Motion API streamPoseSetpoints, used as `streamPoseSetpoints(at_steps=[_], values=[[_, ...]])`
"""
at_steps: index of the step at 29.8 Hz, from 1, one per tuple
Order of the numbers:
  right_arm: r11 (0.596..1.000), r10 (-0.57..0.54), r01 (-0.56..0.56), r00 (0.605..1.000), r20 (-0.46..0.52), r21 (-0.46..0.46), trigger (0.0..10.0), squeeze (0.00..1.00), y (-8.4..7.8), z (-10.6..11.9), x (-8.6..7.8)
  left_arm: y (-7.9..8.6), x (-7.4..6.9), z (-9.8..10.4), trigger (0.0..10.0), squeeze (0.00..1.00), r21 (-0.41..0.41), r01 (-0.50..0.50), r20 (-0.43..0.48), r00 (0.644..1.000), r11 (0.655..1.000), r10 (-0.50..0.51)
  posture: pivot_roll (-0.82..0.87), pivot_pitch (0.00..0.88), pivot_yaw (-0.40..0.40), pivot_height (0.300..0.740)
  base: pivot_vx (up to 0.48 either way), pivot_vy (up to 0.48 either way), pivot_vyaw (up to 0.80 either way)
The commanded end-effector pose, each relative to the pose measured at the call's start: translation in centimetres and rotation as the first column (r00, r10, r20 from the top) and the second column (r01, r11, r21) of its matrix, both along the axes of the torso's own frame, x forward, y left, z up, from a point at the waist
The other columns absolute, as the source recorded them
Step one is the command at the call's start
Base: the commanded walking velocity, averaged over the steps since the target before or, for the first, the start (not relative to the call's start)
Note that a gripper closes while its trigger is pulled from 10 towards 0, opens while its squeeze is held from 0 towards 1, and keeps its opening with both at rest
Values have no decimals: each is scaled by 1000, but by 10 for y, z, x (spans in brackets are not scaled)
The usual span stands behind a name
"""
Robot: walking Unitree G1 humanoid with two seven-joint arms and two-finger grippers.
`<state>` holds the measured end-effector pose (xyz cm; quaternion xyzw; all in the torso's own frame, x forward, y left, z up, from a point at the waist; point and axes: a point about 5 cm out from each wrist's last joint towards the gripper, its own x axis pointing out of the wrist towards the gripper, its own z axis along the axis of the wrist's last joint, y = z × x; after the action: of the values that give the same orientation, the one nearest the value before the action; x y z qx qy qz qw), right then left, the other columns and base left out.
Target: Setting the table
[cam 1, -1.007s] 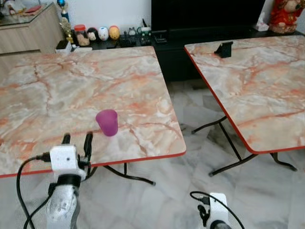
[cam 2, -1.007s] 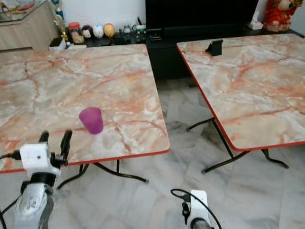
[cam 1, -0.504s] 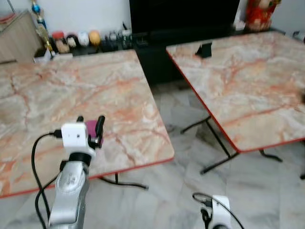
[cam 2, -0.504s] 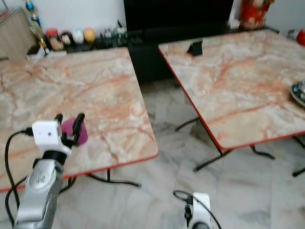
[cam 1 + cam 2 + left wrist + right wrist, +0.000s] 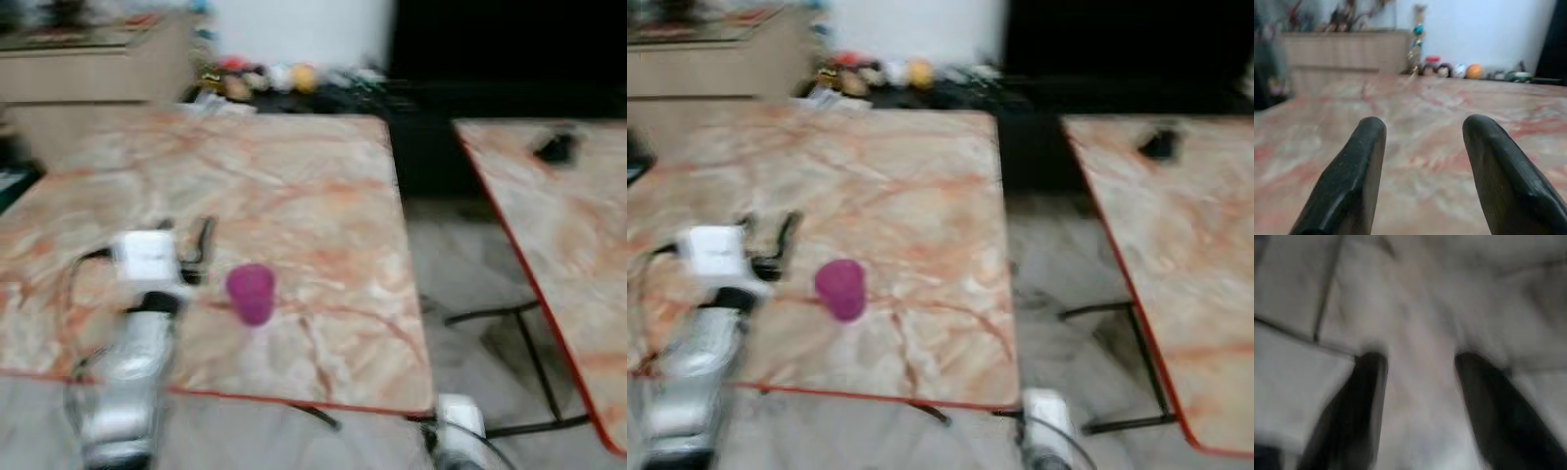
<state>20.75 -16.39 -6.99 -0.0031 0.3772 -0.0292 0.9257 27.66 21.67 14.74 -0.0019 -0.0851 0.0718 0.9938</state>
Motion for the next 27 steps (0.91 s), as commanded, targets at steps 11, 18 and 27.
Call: streamPoseSetpoints(at_steps=[11, 18, 27], values=[[999, -13, 12, 999, -50, -30, 10000, 0, -12, -7, -15, -11, 6, 11, 10000, 0, -21, 59, 32, 998, 998, -59, -37, 0, 35, 740, 0, 0, 0], [999, -29, 27, 998, -51, -29, 10000, 0, -13, -8, -16, -7, 5, 12, 10000, 0, -15, 61, 29, 998, 998, -61, -32, 0, 35, 740, 0, 0, 0], [998, -41, 37, 996, -75, -52, 10000, 0, -13, -9, -17, 5, -10, 13, 10000, 0, -17, 111, -35, 993, 994, -112, -31, 0, 41, 740, 0, 0, 0]])
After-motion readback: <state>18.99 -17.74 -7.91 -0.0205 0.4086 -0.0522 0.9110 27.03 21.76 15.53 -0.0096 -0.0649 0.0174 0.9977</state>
